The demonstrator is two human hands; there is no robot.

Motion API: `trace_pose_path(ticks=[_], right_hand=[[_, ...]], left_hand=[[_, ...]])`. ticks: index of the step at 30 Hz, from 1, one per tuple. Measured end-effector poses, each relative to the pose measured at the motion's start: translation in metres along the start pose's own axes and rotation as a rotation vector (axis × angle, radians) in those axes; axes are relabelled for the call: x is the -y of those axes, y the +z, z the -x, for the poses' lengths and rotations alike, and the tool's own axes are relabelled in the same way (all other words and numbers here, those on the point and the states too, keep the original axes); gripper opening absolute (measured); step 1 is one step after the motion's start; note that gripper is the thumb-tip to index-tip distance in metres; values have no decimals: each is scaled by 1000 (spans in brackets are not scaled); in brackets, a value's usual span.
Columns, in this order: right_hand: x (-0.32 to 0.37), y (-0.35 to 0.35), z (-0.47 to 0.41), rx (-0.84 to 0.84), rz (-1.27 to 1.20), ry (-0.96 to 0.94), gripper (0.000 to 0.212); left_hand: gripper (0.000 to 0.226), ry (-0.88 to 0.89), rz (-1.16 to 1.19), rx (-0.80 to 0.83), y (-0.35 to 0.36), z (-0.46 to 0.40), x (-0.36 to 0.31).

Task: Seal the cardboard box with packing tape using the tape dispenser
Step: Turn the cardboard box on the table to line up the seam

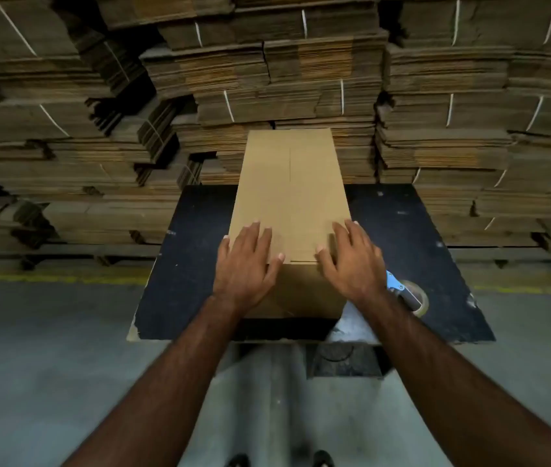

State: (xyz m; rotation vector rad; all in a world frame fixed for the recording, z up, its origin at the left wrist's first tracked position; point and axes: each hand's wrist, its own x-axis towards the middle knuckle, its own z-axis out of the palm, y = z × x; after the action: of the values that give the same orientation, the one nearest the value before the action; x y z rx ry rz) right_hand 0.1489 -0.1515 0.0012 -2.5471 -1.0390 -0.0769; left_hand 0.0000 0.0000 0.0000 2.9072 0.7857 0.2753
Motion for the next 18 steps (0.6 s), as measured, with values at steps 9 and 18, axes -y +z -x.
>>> trace_pose_path(ticks=[9,18], right_hand=[[-9,27,2,-16,1,-38,67],[-11,35,-12,-88,15,-76,61]], left_hand=[[73,-42,-37,-1,19,5,4],[69,-23,-29,19,16,-13,14]])
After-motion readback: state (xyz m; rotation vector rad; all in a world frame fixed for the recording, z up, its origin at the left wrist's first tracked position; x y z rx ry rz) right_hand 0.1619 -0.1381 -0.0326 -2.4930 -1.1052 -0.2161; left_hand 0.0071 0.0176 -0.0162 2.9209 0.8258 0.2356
